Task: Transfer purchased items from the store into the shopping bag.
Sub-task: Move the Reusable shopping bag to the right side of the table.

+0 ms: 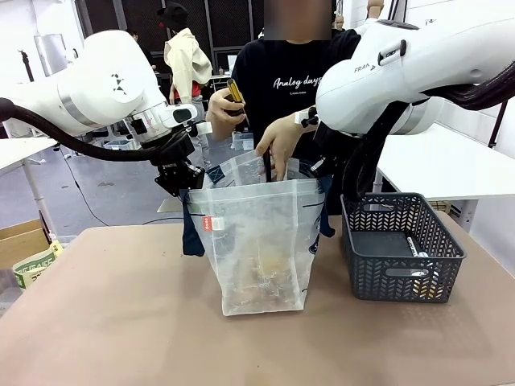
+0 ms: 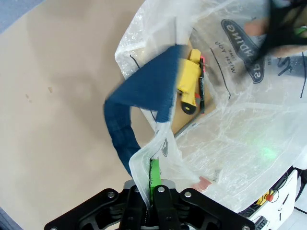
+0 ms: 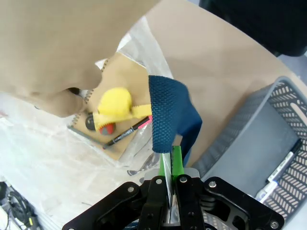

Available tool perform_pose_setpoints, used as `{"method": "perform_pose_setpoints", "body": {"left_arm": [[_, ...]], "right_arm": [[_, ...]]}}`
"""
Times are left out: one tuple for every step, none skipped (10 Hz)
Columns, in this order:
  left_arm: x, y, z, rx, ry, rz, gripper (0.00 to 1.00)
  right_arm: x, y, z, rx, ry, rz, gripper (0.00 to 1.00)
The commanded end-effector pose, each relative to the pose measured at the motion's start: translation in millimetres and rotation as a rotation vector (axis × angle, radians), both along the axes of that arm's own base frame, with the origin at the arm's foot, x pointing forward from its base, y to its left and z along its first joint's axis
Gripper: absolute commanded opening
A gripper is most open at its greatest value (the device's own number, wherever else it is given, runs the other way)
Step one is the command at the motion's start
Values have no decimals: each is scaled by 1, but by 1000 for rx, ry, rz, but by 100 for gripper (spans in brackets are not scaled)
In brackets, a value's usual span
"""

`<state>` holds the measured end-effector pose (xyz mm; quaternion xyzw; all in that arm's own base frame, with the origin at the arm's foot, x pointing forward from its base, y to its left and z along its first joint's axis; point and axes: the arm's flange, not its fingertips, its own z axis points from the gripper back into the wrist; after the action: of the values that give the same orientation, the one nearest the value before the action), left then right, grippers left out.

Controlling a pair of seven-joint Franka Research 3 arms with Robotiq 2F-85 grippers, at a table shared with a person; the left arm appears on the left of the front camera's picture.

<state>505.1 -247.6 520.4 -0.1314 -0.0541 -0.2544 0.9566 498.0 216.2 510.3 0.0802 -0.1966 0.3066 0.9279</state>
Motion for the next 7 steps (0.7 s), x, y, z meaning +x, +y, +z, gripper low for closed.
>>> {"method": "perform_pose_setpoints", "body": {"left_arm": [[0,2,2,-2,-5,4,0],[0,2,2,-2,-5,4,0],[0,2,2,-2,-5,4,0],[0,2,2,-2,-5,4,0],[0,2,2,-2,-5,4,0],[0,2,2,-2,-5,4,0],[0,2,2,-2,-5,4,0]], "right_arm": [[0,-1,0,1,-3,-3,0],[0,-1,0,1,-3,-3,0],[0,-1,0,1,-3,-3,0],[0,-1,0,1,-3,-3,0],[0,-1,0,1,-3,-3,0],[0,-1,0,1,-3,-3,0],[0,-1,0,1,-3,-3,0]]}}
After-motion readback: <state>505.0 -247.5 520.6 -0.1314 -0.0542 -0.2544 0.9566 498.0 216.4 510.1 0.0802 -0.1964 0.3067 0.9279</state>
